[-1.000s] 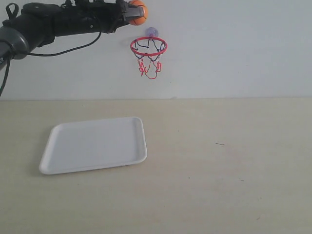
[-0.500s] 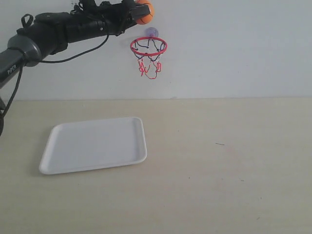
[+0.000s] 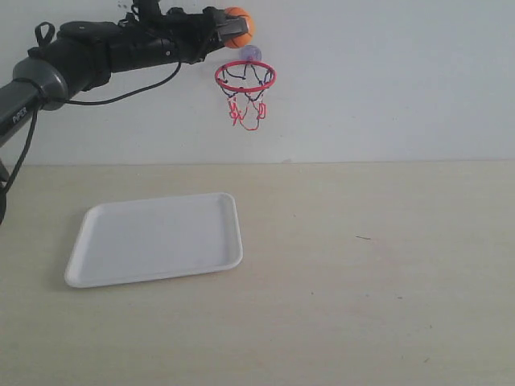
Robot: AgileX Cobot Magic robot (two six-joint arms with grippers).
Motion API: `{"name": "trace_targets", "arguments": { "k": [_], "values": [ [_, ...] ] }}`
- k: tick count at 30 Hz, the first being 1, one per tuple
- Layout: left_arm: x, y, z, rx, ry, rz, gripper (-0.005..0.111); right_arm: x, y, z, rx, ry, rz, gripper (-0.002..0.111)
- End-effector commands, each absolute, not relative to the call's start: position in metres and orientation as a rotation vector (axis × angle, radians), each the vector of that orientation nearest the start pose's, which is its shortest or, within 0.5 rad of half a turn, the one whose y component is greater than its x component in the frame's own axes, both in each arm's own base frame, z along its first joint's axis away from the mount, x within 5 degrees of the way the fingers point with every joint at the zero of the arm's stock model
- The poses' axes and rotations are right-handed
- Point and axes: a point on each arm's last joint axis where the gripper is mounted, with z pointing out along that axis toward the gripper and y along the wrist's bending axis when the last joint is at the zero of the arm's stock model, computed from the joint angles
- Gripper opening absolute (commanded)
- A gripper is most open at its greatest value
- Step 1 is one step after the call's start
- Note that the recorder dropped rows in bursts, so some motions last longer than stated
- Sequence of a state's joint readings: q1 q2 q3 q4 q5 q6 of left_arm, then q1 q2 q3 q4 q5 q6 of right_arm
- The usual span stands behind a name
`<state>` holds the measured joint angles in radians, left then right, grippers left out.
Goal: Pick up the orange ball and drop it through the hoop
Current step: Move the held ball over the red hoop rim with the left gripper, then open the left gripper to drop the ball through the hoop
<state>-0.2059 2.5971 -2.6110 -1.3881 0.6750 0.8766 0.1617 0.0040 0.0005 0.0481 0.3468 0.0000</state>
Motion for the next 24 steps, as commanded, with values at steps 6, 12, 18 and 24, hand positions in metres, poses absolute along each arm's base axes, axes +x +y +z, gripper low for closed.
{"name": "trace_targets", "arguments": {
  "k": [6, 12, 18, 24],
  "values": [
    [0.5538, -0.1757, 0.2821, 0.332, 1.698, -1.069, 0.042, 0.0528, 0.0099, 0.1831, -0.116, 1.816, 0.158, 0.003],
    [0.5547, -0.1732, 0.2819, 0.326, 1.700, -1.064, 0.062, 0.0528, 0.0099, 0.1831, -0.116, 1.816, 0.158, 0.003],
    [0.5558, -0.1696, 0.2814, 0.301, 1.713, -1.073, 0.075, 0.0528, 0.0099, 0.1831, -0.116, 1.816, 0.158, 0.003],
    [0.5562, -0.1692, 0.2809, 0.301, 1.717, -1.063, 0.077, 0.0528, 0.0099, 0.1831, -0.116, 1.816, 0.158, 0.003]
  ]
}}
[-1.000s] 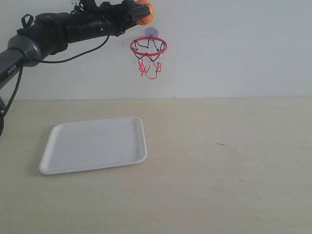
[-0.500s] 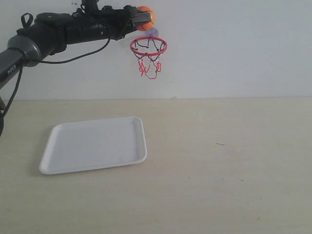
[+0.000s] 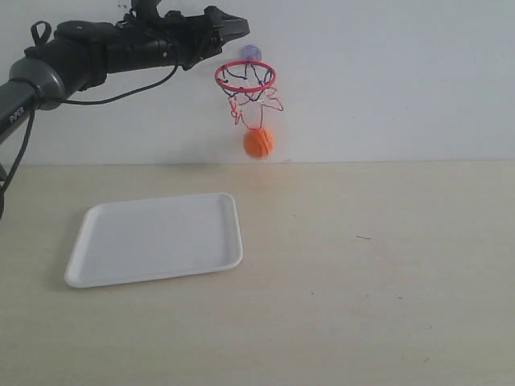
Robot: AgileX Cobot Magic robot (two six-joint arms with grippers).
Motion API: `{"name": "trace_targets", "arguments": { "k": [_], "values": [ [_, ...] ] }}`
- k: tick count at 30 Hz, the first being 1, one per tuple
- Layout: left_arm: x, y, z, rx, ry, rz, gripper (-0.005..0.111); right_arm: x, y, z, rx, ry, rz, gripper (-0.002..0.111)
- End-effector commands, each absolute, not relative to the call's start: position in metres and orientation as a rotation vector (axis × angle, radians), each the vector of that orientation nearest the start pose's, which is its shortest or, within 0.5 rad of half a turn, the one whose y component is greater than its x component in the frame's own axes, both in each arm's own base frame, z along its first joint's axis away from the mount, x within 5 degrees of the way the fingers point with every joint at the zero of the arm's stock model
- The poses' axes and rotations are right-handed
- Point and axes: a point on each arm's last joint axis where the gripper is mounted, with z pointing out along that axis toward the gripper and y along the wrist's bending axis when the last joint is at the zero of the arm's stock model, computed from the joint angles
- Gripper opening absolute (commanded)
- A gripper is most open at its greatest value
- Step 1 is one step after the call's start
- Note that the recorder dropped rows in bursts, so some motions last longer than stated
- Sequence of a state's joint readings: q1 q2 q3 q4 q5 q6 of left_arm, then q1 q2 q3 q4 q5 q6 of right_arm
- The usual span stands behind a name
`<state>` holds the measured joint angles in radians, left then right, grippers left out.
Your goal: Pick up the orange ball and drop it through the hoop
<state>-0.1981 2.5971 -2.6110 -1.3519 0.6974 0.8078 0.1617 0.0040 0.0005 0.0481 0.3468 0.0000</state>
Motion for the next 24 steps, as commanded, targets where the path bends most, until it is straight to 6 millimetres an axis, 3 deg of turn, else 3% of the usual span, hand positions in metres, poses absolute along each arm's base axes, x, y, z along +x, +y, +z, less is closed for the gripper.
{"name": "trace_targets", "arguments": {
  "k": [1, 6, 9, 11, 16, 21, 24],
  "values": [
    [0.556, -0.169, 0.281, 0.301, 1.717, -1.063, 0.077, 0.053, 0.010, 0.183, -0.116, 1.816, 0.158, 0.003],
    [0.556, -0.169, 0.281, 0.300, 1.715, -1.059, 0.075, 0.053, 0.010, 0.183, -0.116, 1.816, 0.158, 0.003],
    [0.558, -0.167, 0.281, 0.284, 1.710, -1.046, 0.068, 0.053, 0.010, 0.183, -0.116, 1.816, 0.158, 0.003],
    [0.559, -0.161, 0.285, 0.277, 1.704, -1.038, 0.055, 0.053, 0.010, 0.183, -0.116, 1.816, 0.158, 0.003],
    [0.557, -0.129, 0.298, 0.308, 1.705, -1.043, 0.004, 0.053, 0.010, 0.183, -0.116, 1.816, 0.158, 0.003],
    [0.545, -0.089, 0.310, 0.438, 1.832, -1.014, 0.004, 0.053, 0.010, 0.183, -0.116, 1.816, 0.158, 0.003],
    [0.527, -0.059, 0.308, 0.569, 2.115, -0.844, 0.004, 0.053, 0.010, 0.183, -0.116, 1.816, 0.158, 0.003]
  ]
}}
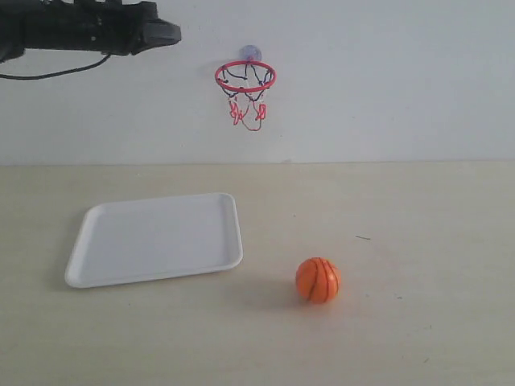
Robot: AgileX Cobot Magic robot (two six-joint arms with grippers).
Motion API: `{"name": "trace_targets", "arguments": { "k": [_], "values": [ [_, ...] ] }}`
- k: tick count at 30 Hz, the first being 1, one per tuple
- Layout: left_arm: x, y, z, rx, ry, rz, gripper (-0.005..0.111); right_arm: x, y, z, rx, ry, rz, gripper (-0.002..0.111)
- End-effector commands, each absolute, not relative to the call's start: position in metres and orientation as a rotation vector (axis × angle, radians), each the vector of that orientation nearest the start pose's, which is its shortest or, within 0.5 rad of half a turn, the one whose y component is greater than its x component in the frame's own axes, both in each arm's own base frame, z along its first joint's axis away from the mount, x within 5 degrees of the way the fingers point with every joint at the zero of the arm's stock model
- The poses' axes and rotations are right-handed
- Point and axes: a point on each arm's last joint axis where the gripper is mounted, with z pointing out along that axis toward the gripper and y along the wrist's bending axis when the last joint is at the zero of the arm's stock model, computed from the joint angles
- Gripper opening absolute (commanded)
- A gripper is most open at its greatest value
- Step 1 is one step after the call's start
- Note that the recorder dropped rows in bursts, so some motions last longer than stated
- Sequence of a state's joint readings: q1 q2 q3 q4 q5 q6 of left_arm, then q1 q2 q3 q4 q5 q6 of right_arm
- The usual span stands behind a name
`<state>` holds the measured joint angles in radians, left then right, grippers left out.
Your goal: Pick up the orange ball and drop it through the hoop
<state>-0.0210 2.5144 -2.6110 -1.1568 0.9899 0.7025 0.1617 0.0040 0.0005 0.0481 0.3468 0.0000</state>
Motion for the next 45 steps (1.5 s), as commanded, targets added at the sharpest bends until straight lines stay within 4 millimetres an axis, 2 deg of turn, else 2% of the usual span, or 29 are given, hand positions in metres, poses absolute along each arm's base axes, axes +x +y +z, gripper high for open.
{"name": "trace_targets", "arguments": {
  "k": [1, 3, 4, 6, 7, 9, 12, 15, 16, 19, 20, 22, 24, 27, 33, 34, 37, 40, 42, 45],
  "values": [
    [0.525, -0.046, 0.308, 0.563, 2.202, -0.700, 0.004, 0.053, 0.010, 0.183, -0.116, 1.816, 0.158, 0.003],
    [0.521, -0.038, 0.311, 0.418, 2.262, -0.758, 0.004, 0.053, 0.010, 0.183, -0.116, 1.816, 0.158, 0.003],
    [0.519, -0.038, 0.313, 0.417, 2.264, -0.762, 0.004, 0.053, 0.010, 0.183, -0.116, 1.816, 0.158, 0.003],
    [0.509, -0.054, 0.322, 0.445, 2.269, -0.791, 0.004, 0.053, 0.010, 0.183, -0.116, 1.816, 0.158, 0.003],
    [0.499, -0.070, 0.328, 0.490, 2.281, -0.806, 0.004, 0.053, 0.010, 0.183, -0.116, 1.816, 0.158, 0.003],
    [0.480, -0.090, 0.333, 0.577, 2.300, -0.819, 0.004, 0.053, 0.010, 0.183, -0.116, 1.816, 0.158, 0.003],
    [0.433, -0.108, 0.328, 0.768, 2.369, -0.786, 0.004, 0.053, 0.010, 0.183, -0.116, 1.816, 0.158, 0.003],
    [0.364, -0.103, 0.303, 0.887, 2.473, -0.838, 0.004, 0.053, 0.010, 0.183, -0.116, 1.816, 0.158, 0.003],
    [0.344, -0.099, 0.293, 0.839, 2.502, -0.824, 0.004, 0.053, 0.010, 0.183, -0.116, 1.816, 0.158, 0.003],
    [0.309, -0.091, 0.273, 0.708, 2.545, -0.780, 0.004, 0.053, 0.010, 0.183, -0.116, 1.816, 0.158, 0.003],
    [0.285, -0.089, 0.264, 0.626, 2.594, -0.818, 0.004, 0.053, 0.010, 0.183, -0.116, 1.816, 0.158, 0.003],
    [0.259, -0.086, 0.256, 0.623, 2.634, -0.848, 0.004, 0.053, 0.010, 0.183, -0.115, 1.816, 0.160, 0.003],
    [0.244, -0.086, 0.249, 0.613, 2.663, -0.881, 0.004, 0.053, 0.010, 0.183, -0.115, 1.816, 0.160, 0.003],
    [0.240, -0.085, 0.244, 0.640, 2.670, -0.882, 0.004, 0.053, 0.010, 0.183, -0.115, 1.816, 0.160, 0.003],
    [0.242, -0.083, 0.247, 0.623, 2.644, -0.839, 0.004, 0.053, 0.010, 0.183, -0.115, 1.816, 0.160, 0.003],
    [0.243, -0.083, 0.248, 0.596, 2.622, -0.826, 0.004, 0.053, 0.010, 0.183, -0.115, 1.816, 0.160, 0.003],
    [0.258, -0.085, 0.261, 0.319, 2.450, -0.854, 0.004, 0.053, 0.010, 0.183, -0.115, 1.816, 0.160, 0.003],
    [0.266, -0.083, 0.263, 0.232, 2.358, -0.806, 0.004, 0.053, 0.010, 0.183, -0.115, 1.816, 0.160, 0.003],
    [0.267, -0.080, 0.266, 0.170, 2.279, -0.768, 0.004, 0.053, 0.010, 0.183, -0.115, 1.816, 0.160, 0.003],
    [0.256, -0.073, 0.271, 0.089, 2.171, -0.729, 0.004, 0.053, 0.010, 0.183, -0.115, 1.816, 0.160, 0.003]
  ]
}}
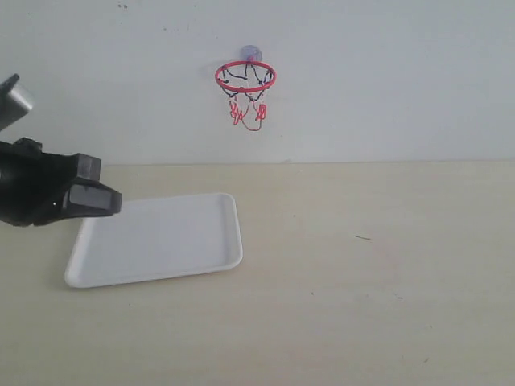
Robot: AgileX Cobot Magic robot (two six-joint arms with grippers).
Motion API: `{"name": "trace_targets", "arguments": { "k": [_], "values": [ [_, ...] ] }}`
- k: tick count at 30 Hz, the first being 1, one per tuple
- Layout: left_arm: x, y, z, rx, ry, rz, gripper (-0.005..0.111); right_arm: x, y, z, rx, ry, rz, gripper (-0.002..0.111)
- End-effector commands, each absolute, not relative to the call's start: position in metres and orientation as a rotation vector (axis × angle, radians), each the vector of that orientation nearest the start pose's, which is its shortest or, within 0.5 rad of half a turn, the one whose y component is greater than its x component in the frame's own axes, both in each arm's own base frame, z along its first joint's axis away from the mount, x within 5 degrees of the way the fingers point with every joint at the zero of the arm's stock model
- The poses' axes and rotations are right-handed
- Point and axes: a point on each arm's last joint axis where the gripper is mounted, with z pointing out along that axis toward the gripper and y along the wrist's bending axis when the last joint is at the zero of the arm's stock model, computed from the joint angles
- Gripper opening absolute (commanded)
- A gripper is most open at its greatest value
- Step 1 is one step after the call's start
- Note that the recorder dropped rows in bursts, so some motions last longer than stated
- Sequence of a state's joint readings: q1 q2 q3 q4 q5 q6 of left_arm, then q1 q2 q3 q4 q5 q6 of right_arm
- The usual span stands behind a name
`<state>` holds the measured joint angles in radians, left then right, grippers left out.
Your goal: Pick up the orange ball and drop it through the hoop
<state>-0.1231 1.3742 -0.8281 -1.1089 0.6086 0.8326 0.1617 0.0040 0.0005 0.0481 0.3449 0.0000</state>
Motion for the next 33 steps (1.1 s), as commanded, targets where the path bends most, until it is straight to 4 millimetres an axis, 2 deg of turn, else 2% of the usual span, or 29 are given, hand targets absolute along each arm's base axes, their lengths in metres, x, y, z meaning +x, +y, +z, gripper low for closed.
{"name": "trace_targets", "arguments": {
  "k": [1, 4, 7, 11, 15, 20, 22, 25, 31, 33],
  "values": [
    [0.252, -0.071, 0.273, 0.082, 2.135, -0.700, 0.004, 0.053, 0.010, 0.183, -0.115, 1.816, 0.160, 0.003],
    [0.231, -0.060, 0.278, 0.081, 2.035, -0.583, 0.004, 0.053, 0.010, 0.183, -0.115, 1.816, 0.160, 0.003],
    [0.199, -0.047, 0.284, 0.101, 1.936, -0.436, 0.004, 0.053, 0.010, 0.183, -0.115, 1.816, 0.160, 0.003],
    [0.145, -0.028, 0.287, 0.133, 1.772, -0.263, 0.004, 0.053, 0.010, 0.183, -0.115, 1.816, 0.160, 0.003],
    [0.093, -0.017, 0.279, 0.112, 1.590, -0.184, 0.004, 0.053, 0.010, 0.183, -0.115, 1.816, 0.160, 0.003],
    [0.053, -0.015, 0.264, 0.112, 1.398, -0.167, 0.004, 0.053, 0.010, 0.183, -0.115, 1.816, 0.160, 0.003],
    [0.042, -0.016, 0.265, 0.109, 1.328, -0.193, 0.004, 0.053, 0.010, 0.183, -0.115, 1.816, 0.160, 0.003],
    [0.041, -0.018, 0.268, 0.081, 1.316, -0.264, 0.004, 0.053, 0.010, 0.183, -0.115, 1.818, 0.160, 0.003],
    [0.042, -0.018, 0.270, -0.126, 1.312, -0.533, 0.004, 0.053, 0.010, 0.183, -0.115, 1.816, 0.160, 0.003],
    [0.041, -0.016, 0.270, -0.169, 1.305, -0.556, 0.004, 0.053, 0.010, 0.183, -0.115, 1.816, 0.160, 0.003]
  ]
}}
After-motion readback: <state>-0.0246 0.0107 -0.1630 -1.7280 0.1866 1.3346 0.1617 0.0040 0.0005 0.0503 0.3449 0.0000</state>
